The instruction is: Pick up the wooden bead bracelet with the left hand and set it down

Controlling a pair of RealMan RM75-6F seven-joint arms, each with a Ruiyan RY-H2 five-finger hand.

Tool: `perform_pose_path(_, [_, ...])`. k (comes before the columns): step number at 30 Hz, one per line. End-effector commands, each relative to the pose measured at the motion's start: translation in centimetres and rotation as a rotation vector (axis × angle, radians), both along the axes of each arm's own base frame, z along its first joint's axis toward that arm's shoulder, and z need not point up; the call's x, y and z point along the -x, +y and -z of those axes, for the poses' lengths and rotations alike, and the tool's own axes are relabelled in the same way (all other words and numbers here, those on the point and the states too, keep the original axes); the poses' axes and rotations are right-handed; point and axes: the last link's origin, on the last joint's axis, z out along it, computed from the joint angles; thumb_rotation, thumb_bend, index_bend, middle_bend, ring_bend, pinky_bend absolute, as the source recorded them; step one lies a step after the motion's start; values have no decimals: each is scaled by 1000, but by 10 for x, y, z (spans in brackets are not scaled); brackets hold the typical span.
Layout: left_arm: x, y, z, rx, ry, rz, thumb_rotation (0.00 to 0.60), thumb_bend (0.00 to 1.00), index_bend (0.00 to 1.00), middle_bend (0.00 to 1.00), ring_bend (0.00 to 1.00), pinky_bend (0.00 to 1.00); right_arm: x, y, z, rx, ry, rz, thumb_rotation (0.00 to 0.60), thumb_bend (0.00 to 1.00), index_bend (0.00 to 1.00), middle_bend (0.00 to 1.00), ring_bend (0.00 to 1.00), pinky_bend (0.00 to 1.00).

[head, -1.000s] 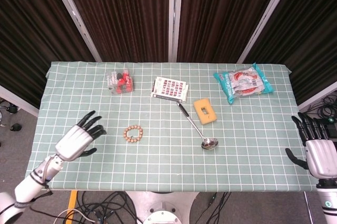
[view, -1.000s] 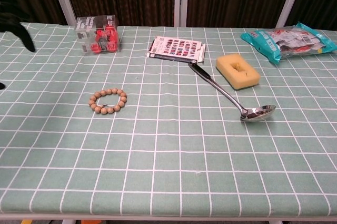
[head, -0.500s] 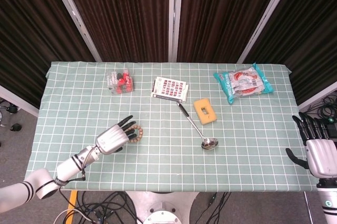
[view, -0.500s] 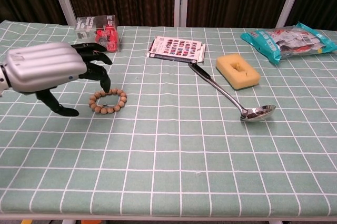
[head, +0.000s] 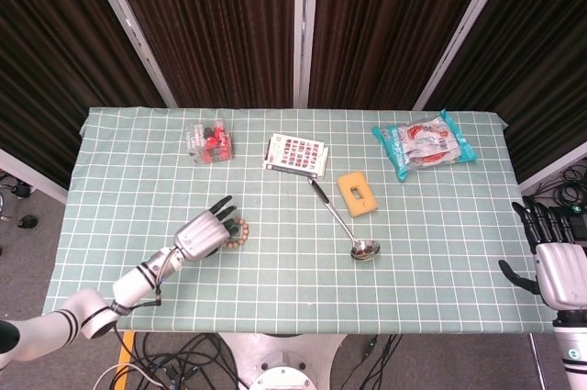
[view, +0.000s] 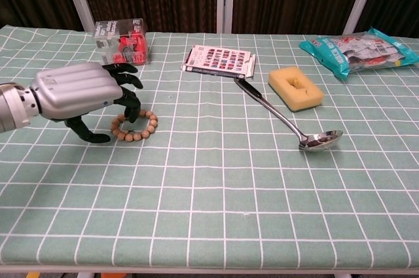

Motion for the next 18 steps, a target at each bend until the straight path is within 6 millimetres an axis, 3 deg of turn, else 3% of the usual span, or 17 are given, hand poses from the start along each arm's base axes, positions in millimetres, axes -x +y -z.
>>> perform_pose_path(1, [0,0,2,2,2,-1,600,234,436,420,134,17,1,0,0,1,-2,1,600,125,0,0,0,0])
perform_pose_path(18, [7,3,17,11,10,-24,600,259,474,455,168,19,3,1,-1,5,-16,12,600,121,0,0,0,0])
